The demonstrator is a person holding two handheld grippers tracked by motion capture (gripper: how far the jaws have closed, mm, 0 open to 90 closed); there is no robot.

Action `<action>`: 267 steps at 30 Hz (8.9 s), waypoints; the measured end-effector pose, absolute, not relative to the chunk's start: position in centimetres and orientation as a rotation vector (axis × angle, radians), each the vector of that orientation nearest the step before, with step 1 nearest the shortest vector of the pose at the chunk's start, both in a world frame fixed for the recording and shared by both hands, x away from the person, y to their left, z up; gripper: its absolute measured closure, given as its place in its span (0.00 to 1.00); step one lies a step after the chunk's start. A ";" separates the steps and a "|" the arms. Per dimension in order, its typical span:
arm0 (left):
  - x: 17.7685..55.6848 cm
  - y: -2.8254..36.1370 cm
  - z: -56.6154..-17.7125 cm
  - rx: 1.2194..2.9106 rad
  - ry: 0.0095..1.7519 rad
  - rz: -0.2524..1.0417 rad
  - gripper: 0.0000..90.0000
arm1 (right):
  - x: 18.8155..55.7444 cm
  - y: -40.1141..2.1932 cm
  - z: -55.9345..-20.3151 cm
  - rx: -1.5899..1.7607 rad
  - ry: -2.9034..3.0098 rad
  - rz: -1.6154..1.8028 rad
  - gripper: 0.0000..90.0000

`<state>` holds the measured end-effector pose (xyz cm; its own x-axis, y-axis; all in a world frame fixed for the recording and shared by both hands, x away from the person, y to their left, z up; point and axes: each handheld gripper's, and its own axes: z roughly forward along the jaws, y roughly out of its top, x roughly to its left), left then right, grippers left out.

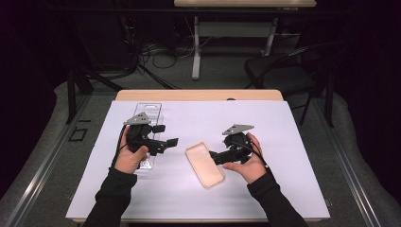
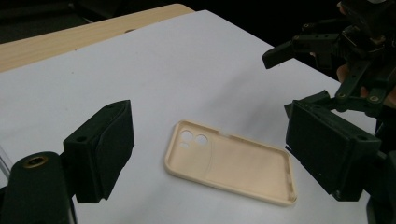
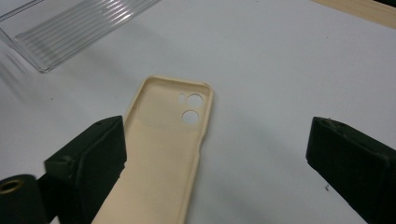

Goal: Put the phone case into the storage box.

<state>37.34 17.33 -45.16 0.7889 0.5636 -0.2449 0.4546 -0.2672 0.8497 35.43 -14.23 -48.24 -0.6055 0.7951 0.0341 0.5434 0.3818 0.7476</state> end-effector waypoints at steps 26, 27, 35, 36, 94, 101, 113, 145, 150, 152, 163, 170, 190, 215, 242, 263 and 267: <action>36.8 17.1 -45.8 1.932 0.813 0.132 0.19 | 35.4 -13.8 -50.4 1.194 2.333 1.026 0.51; 36.8 17.1 -45.8 1.932 0.814 0.135 0.19 | 35.4 -13.7 -50.5 1.198 2.334 1.027 0.51; 36.7 17.1 -45.7 1.930 0.811 0.136 0.19 | 35.5 -13.7 -51.2 1.282 2.336 1.011 0.54; 36.7 17.1 -45.7 1.928 0.813 0.136 0.19 | 35.5 -13.7 -51.2 1.292 2.348 0.997 0.55; 36.7 17.3 -45.9 1.936 0.826 0.132 0.19 | 36.1 -13.3 -54.0 1.566 2.438 0.895 0.84; 36.7 17.3 -45.9 1.934 0.829 0.131 0.19 | 36.0 -13.1 -54.2 1.568 2.438 0.887 0.86; 36.8 17.5 -45.9 1.933 0.830 0.130 0.19 | 35.9 -13.0 -54.2 1.553 2.422 0.876 0.88; 36.8 17.5 -46.0 1.931 0.835 0.129 0.19 | 34.6 -11.5 -54.2 1.474 2.348 0.747 0.96; 36.8 17.6 -46.0 1.930 0.837 0.128 0.19 | 34.5 -11.4 -54.4 1.473 2.323 0.781 0.97; 36.8 17.6 -46.0 1.930 0.838 0.127 0.19 | 34.5 -11.3 -54.3 1.482 2.320 0.766 0.97; 36.9 17.6 -46.0 1.933 0.840 0.126 0.19 | 34.4 -11.3 -54.4 1.485 2.305 0.767 0.97; 36.9 17.6 -46.1 1.932 0.840 0.126 0.19 | 34.3 -11.3 -54.4 1.485 2.299 0.771 0.97; 36.9 17.5 -46.1 1.938 0.840 0.125 0.19 | 34.0 -11.3 -54.1 1.477 2.279 0.787 0.97; 36.6 17.4 -46.0 1.930 0.857 0.132 0.19 | 33.3 -11.6 -52.6 1.441 2.224 0.907 0.97; 35.5 15.7 -45.6 1.918 0.909 0.142 0.21 | 32.1 -12.7 -49.8 1.390 2.063 1.082 0.97; 34.8 14.3 -45.8 1.868 0.944 -0.012 0.34 | 31.7 -13.8 -48.5 1.389 1.937 1.186 0.97; 34.8 14.0 -46.0 1.873 0.941 -0.030 0.36 | 31.5 -13.8 -48.4 1.385 1.928 1.198 0.97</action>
<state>34.78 14.01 -46.03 0.6973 0.5899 -0.4071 0.6145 -0.1995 0.7633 31.54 -13.84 -48.36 -0.3739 0.9214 0.1063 0.5033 0.1053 0.8576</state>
